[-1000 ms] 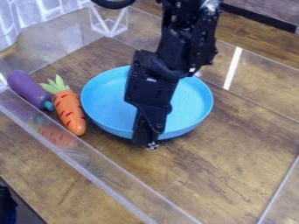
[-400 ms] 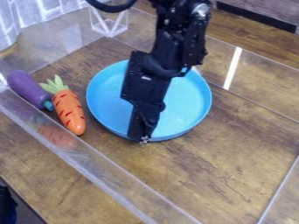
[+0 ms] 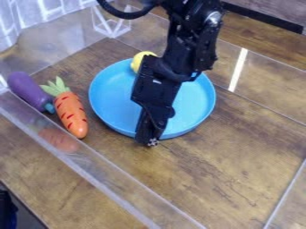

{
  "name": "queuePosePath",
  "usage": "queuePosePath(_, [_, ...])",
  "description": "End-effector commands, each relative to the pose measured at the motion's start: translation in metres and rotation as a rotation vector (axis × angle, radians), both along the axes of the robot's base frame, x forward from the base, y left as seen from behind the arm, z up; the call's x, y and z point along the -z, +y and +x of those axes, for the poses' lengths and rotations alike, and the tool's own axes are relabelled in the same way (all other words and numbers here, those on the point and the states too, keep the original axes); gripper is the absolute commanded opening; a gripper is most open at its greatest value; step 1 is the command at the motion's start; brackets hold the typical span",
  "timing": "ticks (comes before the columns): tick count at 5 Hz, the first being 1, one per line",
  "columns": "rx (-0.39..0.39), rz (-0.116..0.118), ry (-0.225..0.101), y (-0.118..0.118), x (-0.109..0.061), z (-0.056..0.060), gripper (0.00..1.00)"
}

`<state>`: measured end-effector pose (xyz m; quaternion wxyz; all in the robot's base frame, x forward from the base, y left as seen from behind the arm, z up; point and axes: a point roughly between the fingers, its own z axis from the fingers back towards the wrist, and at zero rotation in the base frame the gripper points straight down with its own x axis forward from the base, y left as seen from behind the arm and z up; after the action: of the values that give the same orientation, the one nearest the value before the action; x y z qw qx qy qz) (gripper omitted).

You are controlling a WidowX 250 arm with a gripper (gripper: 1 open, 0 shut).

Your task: Put the carrot on the blue tray

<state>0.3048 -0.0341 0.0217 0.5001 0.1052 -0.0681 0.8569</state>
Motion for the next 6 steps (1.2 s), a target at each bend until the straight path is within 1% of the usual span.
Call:
queuePosePath(1, [0.007, -0.006, -0.013, 0.015, 0.0, 0.008, 0.0])
queuePosePath(3, [-0.019, -0.009, 0.002, 0.007, -0.02, 0.0, 0.0])
queuePosePath(5, [0.014, -0.007, 0.024, 0.017, -0.01, -0.024, 0.0])
queuePosePath(6, [0.031, -0.002, 0.034, 0.024, -0.004, -0.033, 0.0])
